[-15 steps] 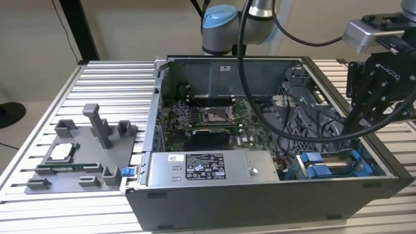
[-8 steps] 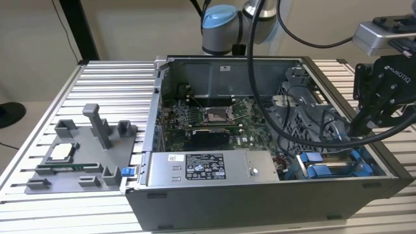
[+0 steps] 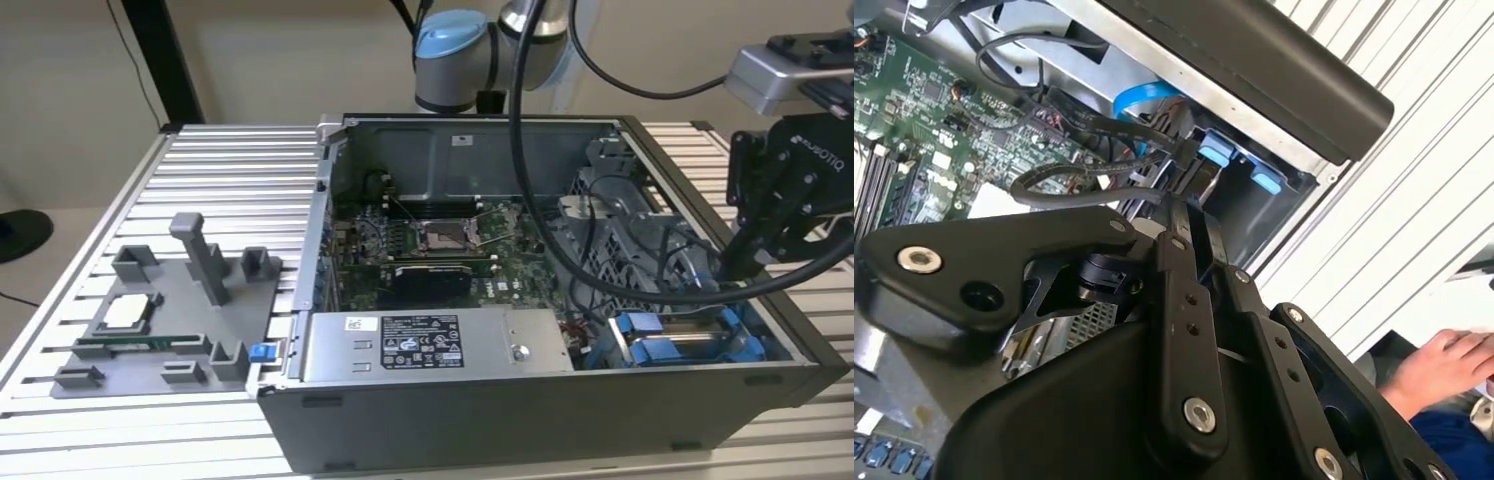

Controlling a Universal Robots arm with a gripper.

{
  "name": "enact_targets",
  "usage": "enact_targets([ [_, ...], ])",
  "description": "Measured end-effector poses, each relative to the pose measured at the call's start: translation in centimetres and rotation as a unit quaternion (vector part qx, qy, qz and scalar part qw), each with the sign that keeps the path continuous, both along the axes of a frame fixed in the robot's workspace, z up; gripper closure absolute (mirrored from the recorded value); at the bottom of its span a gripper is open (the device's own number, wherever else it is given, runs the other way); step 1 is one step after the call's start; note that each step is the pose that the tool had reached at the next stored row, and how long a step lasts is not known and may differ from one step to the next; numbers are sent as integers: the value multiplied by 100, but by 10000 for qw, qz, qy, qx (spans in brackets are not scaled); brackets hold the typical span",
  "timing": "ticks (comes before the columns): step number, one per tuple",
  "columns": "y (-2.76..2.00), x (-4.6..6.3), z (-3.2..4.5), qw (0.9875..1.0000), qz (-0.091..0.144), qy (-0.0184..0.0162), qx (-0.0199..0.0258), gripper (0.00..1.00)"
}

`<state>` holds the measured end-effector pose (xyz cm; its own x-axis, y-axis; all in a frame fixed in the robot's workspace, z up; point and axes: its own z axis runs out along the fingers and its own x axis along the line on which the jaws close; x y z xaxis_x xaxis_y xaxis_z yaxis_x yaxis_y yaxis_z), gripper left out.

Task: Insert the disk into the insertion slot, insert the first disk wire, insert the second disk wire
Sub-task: 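Insert the first disk wire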

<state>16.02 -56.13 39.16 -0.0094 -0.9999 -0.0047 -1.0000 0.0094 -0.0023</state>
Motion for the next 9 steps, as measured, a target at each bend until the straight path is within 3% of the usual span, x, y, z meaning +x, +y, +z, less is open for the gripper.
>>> enact_targets([
  [9,-77,3,-2,10000,0,0,0,100],
])
